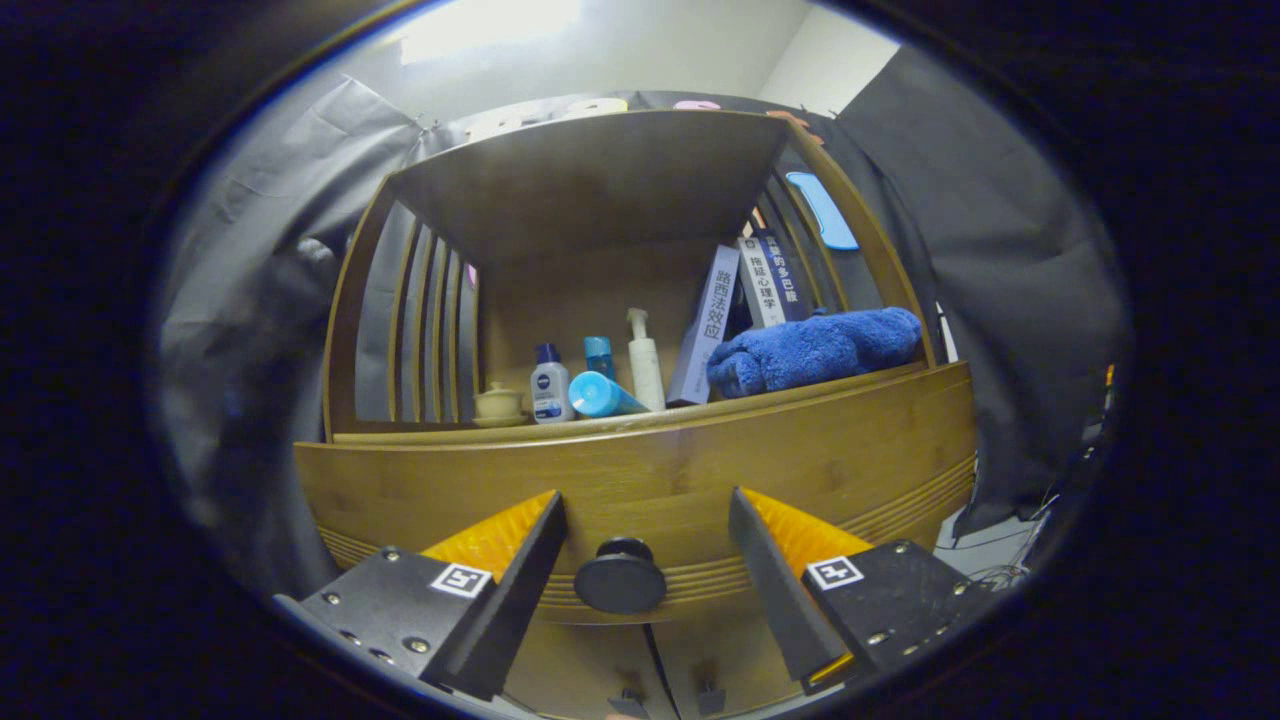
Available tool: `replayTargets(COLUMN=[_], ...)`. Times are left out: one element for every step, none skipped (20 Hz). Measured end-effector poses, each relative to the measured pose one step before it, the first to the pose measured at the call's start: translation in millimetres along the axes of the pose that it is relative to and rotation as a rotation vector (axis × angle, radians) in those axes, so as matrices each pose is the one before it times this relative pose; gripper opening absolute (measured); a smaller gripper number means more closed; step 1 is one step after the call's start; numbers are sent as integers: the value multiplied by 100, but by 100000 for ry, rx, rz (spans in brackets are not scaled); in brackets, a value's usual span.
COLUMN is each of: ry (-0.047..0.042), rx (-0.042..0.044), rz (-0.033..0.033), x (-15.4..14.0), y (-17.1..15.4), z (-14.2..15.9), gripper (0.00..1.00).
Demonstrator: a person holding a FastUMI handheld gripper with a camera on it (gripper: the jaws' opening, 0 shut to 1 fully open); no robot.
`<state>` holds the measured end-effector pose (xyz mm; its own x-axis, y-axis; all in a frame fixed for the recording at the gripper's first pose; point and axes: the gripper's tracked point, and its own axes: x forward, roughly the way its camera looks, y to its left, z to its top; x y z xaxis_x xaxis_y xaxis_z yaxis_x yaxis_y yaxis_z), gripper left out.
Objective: Pull open the drawer, take out the items inside it, and place them on the countertop above the cabinet.
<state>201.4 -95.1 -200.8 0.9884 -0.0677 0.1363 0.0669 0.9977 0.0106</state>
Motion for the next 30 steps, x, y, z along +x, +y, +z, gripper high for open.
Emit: replayTargets(ry=[-827,-569,-403,-422,-575,-437,-115,-63,167,-37,-3156,-1532,155,-1460,1727,-463,1272,395,2985,5400,3435,3879,1939,1310,726,566,1145,862,1776,1421], rx=[-525,-1000,-992,-905,-553,-818,-1020,-746,-661,-2771,-3373,-2447,-1955,358,422,1156,-413,-89,-754,-4186,-2881,-2169,-1372,-2177,-1863,-488,2244,4704,4662,2147], rz=[126,218,208,261,186,245,314,201,31,-256,343,777,135,-234,-241,-227,97,336,916,368,456,1821,2813,1559,-700,-1531,-1321,154,2116,1917], x=[238,297,377,274,222,291,202,294,185,142,147,33,-180,55,-129,-19,107,-141,187,-132,389,-405,-655,-626,-772,-891,-378,-844,-796,-951], y=[-16,51,9,54,27,56,-13,98,20,205,94,255,58,38,3,381,1,24,154,173,204,818,1313,906,275,-55,-70,142,801,641], z=[-83,29,-30,-68,35,17,-98,18,-124,-335,738,-71,-198,350,-408,-11,-2,-61,-641,-855,-676,-544,-417,105,324,508,497,711,959,1081], gripper=[99,99,99,99,99,99,99,99,99,99,98,97,96,96,95,95,95,94,95,96,97,97,98,99,96,99,100,100,100,100])
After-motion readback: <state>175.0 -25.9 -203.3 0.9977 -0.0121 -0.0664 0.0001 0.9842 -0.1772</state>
